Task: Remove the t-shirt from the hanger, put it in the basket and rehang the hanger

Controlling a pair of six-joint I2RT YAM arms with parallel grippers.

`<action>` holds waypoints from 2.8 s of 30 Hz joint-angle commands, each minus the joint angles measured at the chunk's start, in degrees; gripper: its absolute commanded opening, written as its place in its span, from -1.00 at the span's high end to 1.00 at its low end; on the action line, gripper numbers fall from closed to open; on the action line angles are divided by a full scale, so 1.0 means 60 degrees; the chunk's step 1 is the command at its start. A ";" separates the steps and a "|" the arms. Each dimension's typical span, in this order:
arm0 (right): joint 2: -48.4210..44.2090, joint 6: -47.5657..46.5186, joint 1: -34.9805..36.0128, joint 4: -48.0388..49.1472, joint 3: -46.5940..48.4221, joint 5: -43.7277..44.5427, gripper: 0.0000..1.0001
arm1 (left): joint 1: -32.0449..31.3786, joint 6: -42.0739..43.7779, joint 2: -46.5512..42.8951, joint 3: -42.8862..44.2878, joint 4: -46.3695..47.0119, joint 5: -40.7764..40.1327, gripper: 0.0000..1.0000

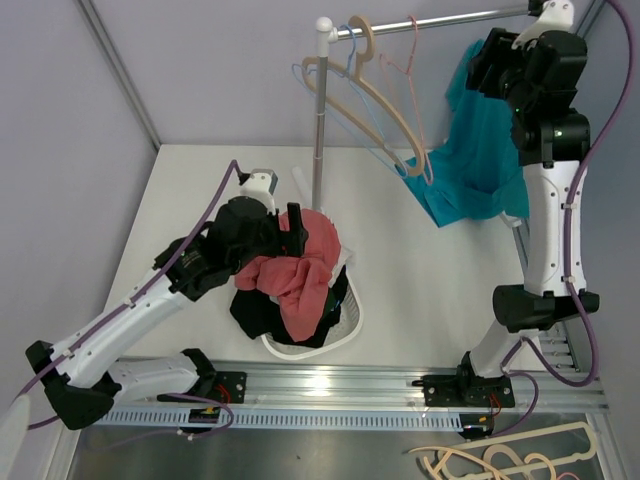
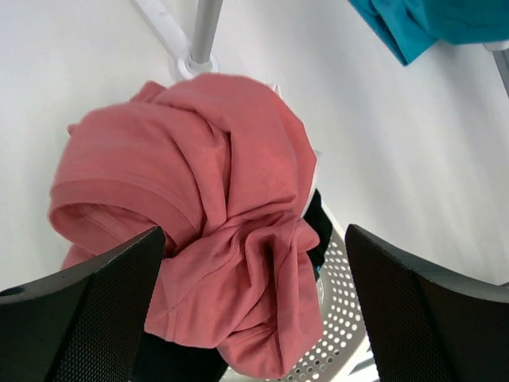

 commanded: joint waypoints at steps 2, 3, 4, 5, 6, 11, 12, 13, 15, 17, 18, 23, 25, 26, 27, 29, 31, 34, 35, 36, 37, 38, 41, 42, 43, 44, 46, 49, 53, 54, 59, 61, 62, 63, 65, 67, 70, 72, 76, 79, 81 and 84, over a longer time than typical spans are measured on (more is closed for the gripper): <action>0.0604 -0.0731 -0.0421 -0.1304 0.1576 0.1300 -0.29 | 0.0052 0.0881 -0.0153 0.1112 -0.0084 -0.0619 -0.99; 0.0575 -0.0920 -0.0480 -0.1260 0.1533 0.1403 -0.32 | 0.0052 0.0940 -0.0109 0.1229 -0.0113 -0.0706 -0.99; 0.0546 -0.1038 -0.0625 -0.1158 0.1402 0.1462 -0.34 | 0.0052 0.0955 -0.0065 0.1448 -0.0011 -0.0707 -0.99; 0.0502 -0.1083 -0.0685 -0.1070 0.1285 0.1390 -0.35 | 0.0052 0.1013 -0.0036 0.1494 -0.0010 -0.0678 -0.99; 0.0473 -0.1388 -0.0729 -0.0954 0.1153 0.1390 -0.36 | 0.0052 0.1043 -0.0035 0.1581 0.0106 -0.0620 -0.99; 0.0516 -0.1918 -0.1314 -0.0528 0.0844 0.0965 -0.37 | 0.0052 0.1233 0.0096 0.1787 0.0385 -0.0341 -0.99; 0.0574 -0.1947 -0.1460 -0.0499 0.0844 0.0907 -0.36 | 0.0052 0.1335 0.0140 0.1715 0.0458 -0.0312 -0.99; 0.0618 -0.2064 -0.1505 -0.0411 0.0844 0.0834 -0.36 | 0.0052 0.1365 0.0169 0.1685 0.0545 -0.0312 -0.99; 0.0750 -0.2196 -0.1622 -0.0294 0.0830 0.0833 -0.33 | 0.0052 0.1496 0.0257 0.1641 0.0663 -0.0268 -0.99; 0.0940 -0.2313 -0.1696 -0.0133 0.0859 0.0775 -0.32 | 0.0052 0.1584 0.0272 0.1480 0.0853 -0.0224 -0.99; 0.0999 -0.2343 -0.1740 -0.0060 0.0859 0.0731 -0.32 | 0.0052 0.1701 0.0287 0.1465 0.0941 -0.0224 -0.99; 0.1497 -0.2270 -0.2047 0.0190 0.1093 0.0409 -0.29 | 0.0052 0.1805 0.0433 0.1406 0.1205 -0.0472 -0.99; 0.1701 -0.2168 -0.2091 0.0423 0.1079 0.0364 -0.29 | 0.0052 0.1732 0.0506 0.1436 0.1206 -0.0619 -0.99; 0.1790 -0.2138 -0.2150 0.0483 0.1108 0.0364 -0.27 | 0.0052 0.1644 0.0536 0.1407 0.1191 -0.0677 -0.99; 0.1863 -0.2109 -0.2165 0.0556 0.1137 0.0364 -0.26 | 0.0052 0.1585 0.0521 0.1290 0.1176 -0.0693 -0.99; 0.2024 -0.2036 -0.2223 0.0805 0.1152 0.0292 -0.25 | 0.0052 0.1527 0.0477 0.1129 0.1176 -0.0736 -0.99; 0.2243 -0.1948 -0.2311 0.1024 0.1297 0.0160 -0.23 | 0.0052 0.1599 0.0433 0.0968 0.1235 -0.0911 -0.99; 0.2580 -0.1759 -0.2413 0.0909 0.1765 -0.0207 -0.20 | 0.0052 0.1687 0.0462 0.0996 0.1250 -0.1087 -0.99; 0.2828 -0.1728 -0.2457 0.0850 0.2057 -0.0207 -0.16 | 0.0052 0.1731 0.0564 0.1025 0.1264 -0.1103 -0.99; 0.2932 -0.1714 -0.2472 0.0791 0.2147 -0.0207 -0.15 | 0.0052 0.1746 0.0623 0.1069 0.1279 -0.1103 -0.99; 0.3006 -0.1699 -0.2487 0.0762 0.2177 -0.0222 -0.14 | 0.0052 0.1746 0.0682 0.1156 0.1308 -0.1045 -0.99; 0.3065 -0.1684 -0.2502 0.0791 0.2163 -0.0193 -0.08 | 0.0052 0.1789 0.0755 0.1230 0.1323 -0.1015 -0.99; 0.3138 -0.1640 -0.2546 0.0878 0.2148 -0.0295 0.09 | 0.0052 0.1804 0.1062 0.1479 0.1294 -0.0913 -0.99; 0.3167 -0.1626 -0.2546 0.0922 0.2148 -0.0266 0.15 | 0.0052 0.1819 0.1165 0.1537 0.1308 -0.0883 -0.99; 0.3182 -0.1626 -0.2546 0.0923 0.2148 -0.0237 0.31 | 0.0052 0.1819 0.1209 0.1553 0.1323 -0.0854 -0.99; 0.3197 -0.1626 -0.2560 0.0952 0.2148 -0.0193 0.37 | 0.0052 0.1848 0.1239 0.1538 0.1366 -0.0810 -0.99; 0.3226 -0.1596 -0.2590 0.0967 0.2148 -0.0134 0.44 | 0.0052 0.1848 0.1312 0.1538 0.1367 -0.0810 -0.99; 0.3256 -0.1538 -0.2619 0.0996 0.2148 -0.0178 0.66 | 0.0052 0.1848 0.1283 0.1450 0.1396 -0.0839 -0.99; 0.3124 -0.1377 -0.2619 0.1156 0.2090 -0.0265 0.91 | 0.0052 0.1922 0.1210 0.1407 0.1410 -0.0868 -0.99; 0.3080 -0.1347 -0.2633 0.1215 0.2060 -0.0324 0.93 | 0.0052 0.1936 0.1195 0.1421 0.1411 -0.0897 -0.99; 0.2715 -0.0968 -0.2633 0.1582 0.2089 -0.0675 1.00 | 0.0052 0.1922 0.0961 0.1260 0.1411 -0.0854 -0.99; 0.2379 -0.0719 -0.2619 0.1757 0.1973 -0.0749 1.00 | 0.0052 0.1907 0.0742 0.1085 0.1440 -0.0839 -0.99; 0.2261 -0.0659 -0.2619 0.1874 0.1856 -0.0865 1.00 | 0.0052 0.1893 0.0668 0.1040 0.1454 -0.0825 -0.99; 0.2129 -0.0601 -0.2619 0.2049 0.1681 -0.0997 1.00 | 0.0052 0.1892 0.0508 0.0968 0.1469 -0.0810 -0.99; 0.1865 -0.0483 -0.2619 0.2124 0.1635 -0.1231 1.00 | 0.0052 0.1834 0.0346 0.0763 0.1513 -0.0781 -0.99; 0.1718 -0.0410 -0.2619 0.2138 0.1621 -0.1364 1.00 | 0.0052 0.1805 0.0112 0.0674 0.1528 -0.0737 -0.99; 0.1629 -0.0045 -0.2619 0.2256 0.1708 -0.1656 1.00 | 0.0052 0.1761 -0.0108 0.0454 0.1615 -0.0707 -0.99; 0.1644 0.0131 -0.2619 0.2154 0.1810 -0.2007 1.00 | 0.0052 0.1790 -0.0196 0.0366 0.1616 -0.0649 -0.99; 0.1279 0.0600 -0.2517 0.1846 0.1534 -0.2507 1.00 | -0.0049 0.2023 -0.0357 0.0352 0.1718 -0.0459 -0.99; 0.0521 0.0631 -0.2298 0.1831 0.0613 -0.2187 1.00 | -0.1142 0.2985 -0.0314 0.0293 0.2127 -0.1844 -0.97; 0.0065 0.0587 -0.1917 0.1904 -0.0249 -0.1733 1.00 | -0.1717 0.3385 0.0022 0.0380 0.2274 -0.3030 -0.99; -0.0815 0.0528 -0.1361 0.1817 -0.1071 -0.0854 1.00 | -0.2451 0.3606 0.0330 0.0396 0.2625 -0.3242 -0.99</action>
